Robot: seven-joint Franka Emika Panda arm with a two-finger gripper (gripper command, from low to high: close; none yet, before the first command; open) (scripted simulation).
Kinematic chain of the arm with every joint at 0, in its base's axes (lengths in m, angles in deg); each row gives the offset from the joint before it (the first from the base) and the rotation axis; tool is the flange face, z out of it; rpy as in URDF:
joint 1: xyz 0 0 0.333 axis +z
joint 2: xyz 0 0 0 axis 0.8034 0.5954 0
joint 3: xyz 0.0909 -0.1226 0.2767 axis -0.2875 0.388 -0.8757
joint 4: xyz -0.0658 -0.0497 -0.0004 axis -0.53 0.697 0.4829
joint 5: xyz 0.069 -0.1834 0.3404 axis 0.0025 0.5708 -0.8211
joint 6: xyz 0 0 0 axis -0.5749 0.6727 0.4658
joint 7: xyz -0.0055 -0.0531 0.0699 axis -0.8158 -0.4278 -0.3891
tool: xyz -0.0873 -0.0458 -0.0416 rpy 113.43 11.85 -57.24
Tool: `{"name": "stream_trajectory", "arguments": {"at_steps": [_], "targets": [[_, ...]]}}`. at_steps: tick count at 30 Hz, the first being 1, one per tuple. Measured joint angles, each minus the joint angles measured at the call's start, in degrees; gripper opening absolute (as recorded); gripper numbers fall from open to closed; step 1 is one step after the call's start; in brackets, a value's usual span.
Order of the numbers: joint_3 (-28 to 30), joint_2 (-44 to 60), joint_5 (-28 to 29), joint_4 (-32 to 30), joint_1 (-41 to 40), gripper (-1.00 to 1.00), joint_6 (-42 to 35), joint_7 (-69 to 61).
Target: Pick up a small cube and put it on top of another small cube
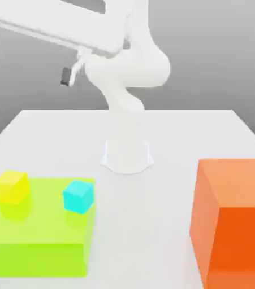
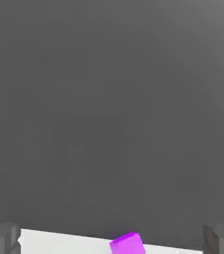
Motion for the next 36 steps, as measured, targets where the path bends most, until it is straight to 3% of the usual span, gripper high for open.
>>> {"name": "stream_trajectory", "arguments": {"at_steps": [10, 19, 23, 24, 30, 36], "targets": [[2.19, 19.98, -5.64, 4.21, -6.74, 0.00, 4.21, -19.20], [-2.01, 36.53, -14.72, 8.01, -17.25, 0.00, 7.86, -38.87], [-2.96, 44.76, -16.01, 9.92, -18.75, 0.00, 13.29, -41.14], [-3.04, 45.93, -16.07, 10.19, -18.82, -1.00, 14.16, -41.24], [-3.07, 46.52, -16.18, 10.33, -18.86, -1.00, 14.46, -41.36], [-1.88, 38.88, -15.09, 9.00, -18.96, -1.00, 7.77, -41.74]]}}
